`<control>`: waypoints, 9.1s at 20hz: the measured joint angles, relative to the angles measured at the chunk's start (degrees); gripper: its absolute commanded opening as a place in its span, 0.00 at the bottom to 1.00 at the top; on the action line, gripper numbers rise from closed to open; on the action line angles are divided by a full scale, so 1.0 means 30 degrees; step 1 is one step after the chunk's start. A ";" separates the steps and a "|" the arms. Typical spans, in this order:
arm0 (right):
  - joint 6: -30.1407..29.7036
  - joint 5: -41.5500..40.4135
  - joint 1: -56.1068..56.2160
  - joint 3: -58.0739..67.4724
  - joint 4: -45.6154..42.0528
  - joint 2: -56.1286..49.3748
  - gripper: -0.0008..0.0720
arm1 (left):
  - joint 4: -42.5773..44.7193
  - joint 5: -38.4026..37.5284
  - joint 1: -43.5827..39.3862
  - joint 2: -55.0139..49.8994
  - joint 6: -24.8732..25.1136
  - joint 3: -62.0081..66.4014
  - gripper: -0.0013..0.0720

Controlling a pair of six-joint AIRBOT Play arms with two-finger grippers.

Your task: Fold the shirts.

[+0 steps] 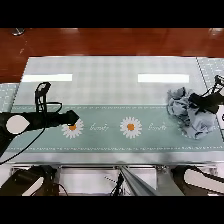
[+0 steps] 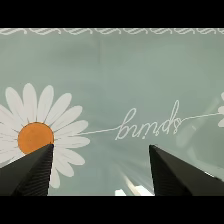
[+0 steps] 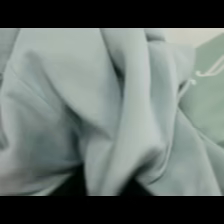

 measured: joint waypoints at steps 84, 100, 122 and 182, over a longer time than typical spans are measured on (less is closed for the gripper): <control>-0.5297 -0.2623 0.5523 -0.6732 1.1271 0.4903 0.86 | -1.7034 0.2754 -0.2127 -0.9107 1.2335 0.2317 0.05; -0.6863 -0.1056 0.5544 0.0000 1.2990 -0.3694 0.05 | -1.7048 0.1566 -0.0976 -0.9151 1.2451 0.2448 0.05; -0.4809 0.7621 0.5544 2.1864 0.4204 0.9777 0.05 | -0.8735 -0.4743 0.9770 0.0066 0.9187 2.2411 0.05; -0.8145 0.3118 -0.2492 -0.9959 1.1322 0.7490 0.86 | -1.4593 0.0882 0.5078 -0.6703 1.1766 -0.2550 0.05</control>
